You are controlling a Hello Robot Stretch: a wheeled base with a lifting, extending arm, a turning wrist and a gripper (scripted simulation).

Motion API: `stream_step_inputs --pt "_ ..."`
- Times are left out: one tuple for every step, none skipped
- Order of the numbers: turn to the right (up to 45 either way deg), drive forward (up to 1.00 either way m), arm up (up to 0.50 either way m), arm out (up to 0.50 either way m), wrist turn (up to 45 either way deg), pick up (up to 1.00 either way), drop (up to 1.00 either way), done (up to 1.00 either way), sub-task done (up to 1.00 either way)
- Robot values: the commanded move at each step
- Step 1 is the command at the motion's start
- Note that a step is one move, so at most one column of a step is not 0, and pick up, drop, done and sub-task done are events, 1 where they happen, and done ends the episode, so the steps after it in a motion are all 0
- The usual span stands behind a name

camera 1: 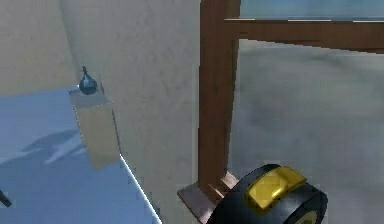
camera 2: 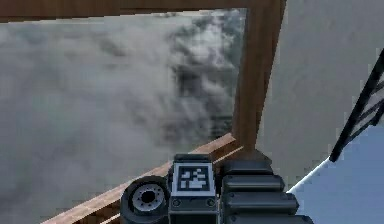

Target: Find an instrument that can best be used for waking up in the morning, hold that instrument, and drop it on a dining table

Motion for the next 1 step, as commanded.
stream_step_inputs --pt "0.0 0.10 0.00 0.00 0.0 0.00 0.00 0.00 0.00"
